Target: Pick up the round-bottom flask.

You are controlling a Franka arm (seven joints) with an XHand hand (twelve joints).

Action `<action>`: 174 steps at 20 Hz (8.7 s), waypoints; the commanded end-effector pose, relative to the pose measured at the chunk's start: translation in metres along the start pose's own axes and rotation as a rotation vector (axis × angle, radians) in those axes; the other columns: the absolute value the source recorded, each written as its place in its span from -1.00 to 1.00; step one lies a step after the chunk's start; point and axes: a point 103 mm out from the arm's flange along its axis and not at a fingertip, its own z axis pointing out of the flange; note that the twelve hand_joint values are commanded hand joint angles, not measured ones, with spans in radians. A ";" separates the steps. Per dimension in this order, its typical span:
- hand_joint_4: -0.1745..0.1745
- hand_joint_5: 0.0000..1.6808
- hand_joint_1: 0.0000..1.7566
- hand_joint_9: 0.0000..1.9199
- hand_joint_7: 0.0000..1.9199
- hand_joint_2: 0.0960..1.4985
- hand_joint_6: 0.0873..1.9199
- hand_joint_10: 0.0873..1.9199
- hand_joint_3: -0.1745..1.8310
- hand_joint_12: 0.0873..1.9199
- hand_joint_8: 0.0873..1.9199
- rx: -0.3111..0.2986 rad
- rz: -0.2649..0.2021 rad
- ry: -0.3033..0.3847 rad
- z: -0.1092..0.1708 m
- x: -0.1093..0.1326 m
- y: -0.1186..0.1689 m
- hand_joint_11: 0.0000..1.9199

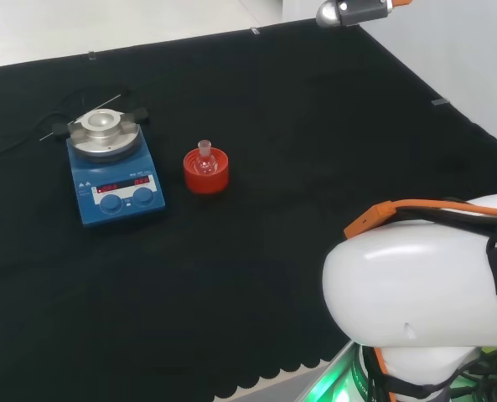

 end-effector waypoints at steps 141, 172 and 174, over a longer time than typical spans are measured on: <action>-1.00 -0.55 0.02 -0.15 -0.19 -0.64 0.08 -0.18 0.03 0.42 -0.12 0.371 -0.188 0.335 0.296 0.039 0.216 -0.47; -1.00 -0.56 0.01 -0.16 -0.19 -0.63 0.08 -0.16 0.03 0.43 -0.11 0.453 -0.198 0.350 0.344 0.054 0.210 -0.48; -1.00 -0.56 0.00 -0.16 -0.19 -0.63 0.08 -0.16 0.03 0.43 -0.11 0.456 -0.201 0.352 0.345 0.054 0.208 -0.48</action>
